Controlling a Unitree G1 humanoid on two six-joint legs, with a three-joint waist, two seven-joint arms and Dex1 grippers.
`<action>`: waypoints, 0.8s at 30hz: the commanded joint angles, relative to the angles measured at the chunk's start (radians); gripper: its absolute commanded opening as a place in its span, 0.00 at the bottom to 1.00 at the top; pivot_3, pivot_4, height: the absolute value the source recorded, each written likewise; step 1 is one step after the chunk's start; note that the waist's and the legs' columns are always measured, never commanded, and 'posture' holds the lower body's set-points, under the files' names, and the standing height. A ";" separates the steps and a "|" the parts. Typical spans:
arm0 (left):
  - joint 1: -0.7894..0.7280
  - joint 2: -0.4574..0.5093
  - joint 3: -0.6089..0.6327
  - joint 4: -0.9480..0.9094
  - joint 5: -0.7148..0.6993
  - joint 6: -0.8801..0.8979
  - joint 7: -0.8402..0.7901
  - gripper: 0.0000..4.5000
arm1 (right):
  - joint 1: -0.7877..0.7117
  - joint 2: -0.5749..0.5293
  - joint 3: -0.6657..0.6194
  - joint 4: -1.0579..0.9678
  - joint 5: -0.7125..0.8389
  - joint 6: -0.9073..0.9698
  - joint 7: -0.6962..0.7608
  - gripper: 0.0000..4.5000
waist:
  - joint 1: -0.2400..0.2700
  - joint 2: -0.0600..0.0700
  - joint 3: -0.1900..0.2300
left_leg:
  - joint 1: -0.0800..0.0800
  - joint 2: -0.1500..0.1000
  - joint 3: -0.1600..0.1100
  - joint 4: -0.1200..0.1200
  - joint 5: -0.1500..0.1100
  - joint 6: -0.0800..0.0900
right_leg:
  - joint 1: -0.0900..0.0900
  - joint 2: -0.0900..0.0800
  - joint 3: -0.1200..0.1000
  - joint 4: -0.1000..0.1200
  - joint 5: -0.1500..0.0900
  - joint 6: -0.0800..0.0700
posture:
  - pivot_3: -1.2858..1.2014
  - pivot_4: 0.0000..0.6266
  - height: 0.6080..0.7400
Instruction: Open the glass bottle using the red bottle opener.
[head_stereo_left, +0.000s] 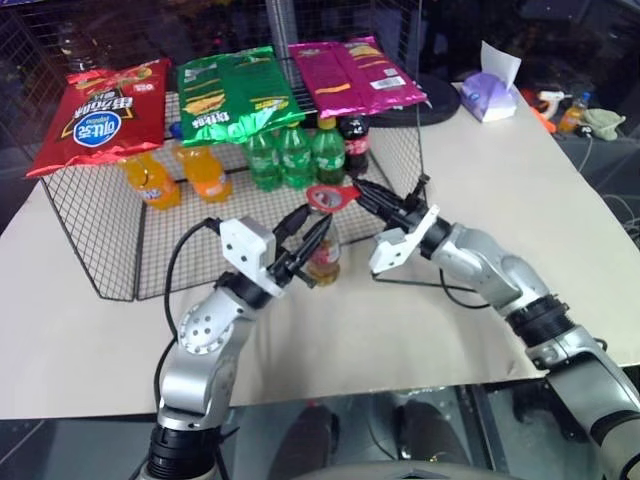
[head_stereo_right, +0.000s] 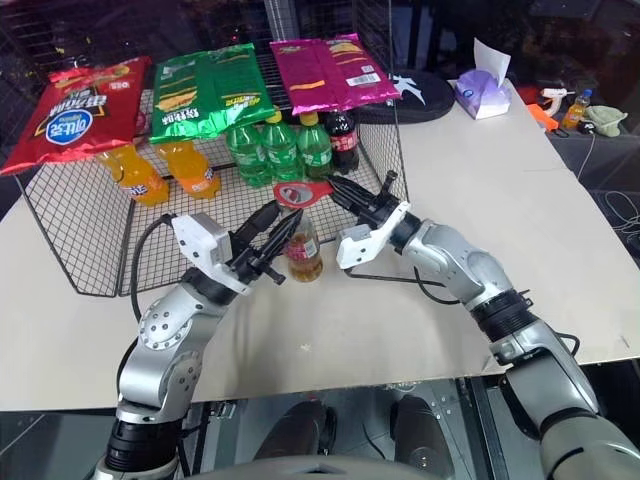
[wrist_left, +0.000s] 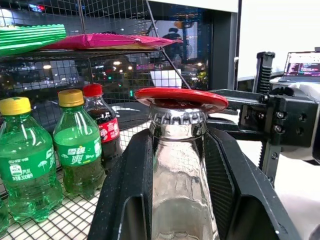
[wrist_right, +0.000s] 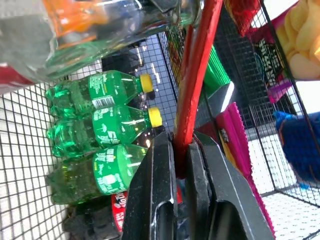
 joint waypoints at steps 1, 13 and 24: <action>0.002 0.006 -0.021 0.016 0.020 0.013 0.001 0.20 | -0.022 -0.009 0.007 -0.012 -0.024 -0.032 0.001 0.00 | 0.000 0.000 0.000 | 0.000 0.000 0.000 0.000 0.000 0.000 | 0.000 0.000 0.000 0.000 0.000 0.000 | 0.52 0.24 1.00; 0.014 0.011 -0.019 0.008 0.017 0.016 -0.006 0.20 | -0.029 -0.008 -0.008 -0.039 -0.026 -0.018 -0.001 0.00 | 0.000 0.000 0.000 | 0.000 0.000 0.000 0.000 0.000 0.000 | 0.000 0.000 0.000 0.000 0.000 0.000 | 0.52 0.24 1.00; 0.014 0.018 -0.021 0.018 0.017 0.013 -0.011 0.20 | -0.041 -0.011 -0.022 -0.047 -0.031 -0.004 -0.007 0.00 | 0.000 0.000 0.000 | 0.000 0.000 0.000 0.000 0.000 0.000 | 0.000 0.000 0.000 0.000 0.000 0.000 | 0.52 0.24 1.00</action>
